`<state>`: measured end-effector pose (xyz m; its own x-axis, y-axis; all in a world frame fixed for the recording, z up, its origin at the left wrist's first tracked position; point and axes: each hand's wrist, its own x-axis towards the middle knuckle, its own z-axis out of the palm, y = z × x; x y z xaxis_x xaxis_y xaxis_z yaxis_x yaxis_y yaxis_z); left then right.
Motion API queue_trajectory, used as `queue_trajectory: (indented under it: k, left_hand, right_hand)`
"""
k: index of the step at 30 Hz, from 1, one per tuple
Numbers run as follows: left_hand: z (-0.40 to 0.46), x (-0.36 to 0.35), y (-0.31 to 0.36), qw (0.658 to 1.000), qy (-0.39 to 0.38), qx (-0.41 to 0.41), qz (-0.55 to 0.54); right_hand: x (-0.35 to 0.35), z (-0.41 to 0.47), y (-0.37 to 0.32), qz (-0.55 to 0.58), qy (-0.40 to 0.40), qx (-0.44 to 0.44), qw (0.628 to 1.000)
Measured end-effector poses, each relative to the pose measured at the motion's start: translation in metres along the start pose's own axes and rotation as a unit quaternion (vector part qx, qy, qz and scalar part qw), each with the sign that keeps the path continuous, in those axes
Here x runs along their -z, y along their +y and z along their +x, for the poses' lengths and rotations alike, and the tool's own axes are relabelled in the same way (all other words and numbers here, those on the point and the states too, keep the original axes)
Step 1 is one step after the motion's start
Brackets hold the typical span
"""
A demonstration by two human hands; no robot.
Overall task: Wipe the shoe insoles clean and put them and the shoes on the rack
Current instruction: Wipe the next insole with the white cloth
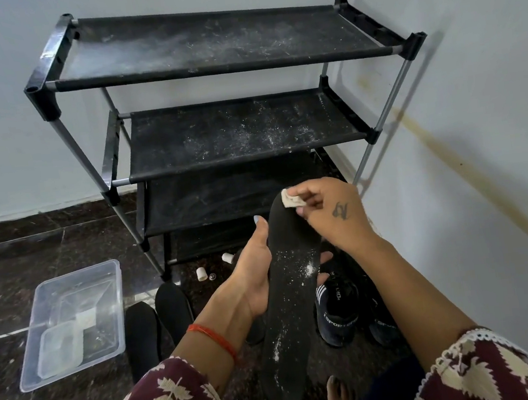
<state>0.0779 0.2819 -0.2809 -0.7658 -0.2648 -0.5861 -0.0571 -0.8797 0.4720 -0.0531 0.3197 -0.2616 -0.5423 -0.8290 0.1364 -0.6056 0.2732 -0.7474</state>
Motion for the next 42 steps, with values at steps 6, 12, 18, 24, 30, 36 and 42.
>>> queue_trajectory:
  k: [6,12,18,24,30,36,42]
  left_hand:
    - [0.002,0.002,0.002,1.0,-0.007,-0.002,-0.019]
    - [0.004,0.003,0.003,1.0,0.003,-0.003,-0.016]
    - [0.002,0.001,0.002,1.0,-0.002,0.006,-0.002]
    - [0.0,0.001,0.001,1.0,-0.004,-0.001,0.017]
    - [0.002,0.002,0.003,1.0,0.001,0.001,-0.008]
    - [0.002,0.001,0.005,1.0,0.02,-0.01,-0.019]
    - [0.003,0.003,0.002,1.0,0.01,-0.003,-0.008]
  right_hand:
    - [0.008,-0.011,-0.02,0.036,-0.156,0.04,0.986]
    - [0.023,-0.007,-0.008,-0.059,-0.148,0.044,0.986]
    - [0.011,0.004,0.007,-0.024,0.063,0.008,0.998]
    - [0.007,0.001,-0.002,0.043,-0.035,0.008,0.998]
    - [0.021,-0.004,-0.006,-0.043,-0.183,0.047,0.981]
    - [0.023,0.001,0.005,-0.081,0.044,0.036,0.995]
    - [0.005,0.001,-0.001,0.016,-0.022,0.006,1.0]
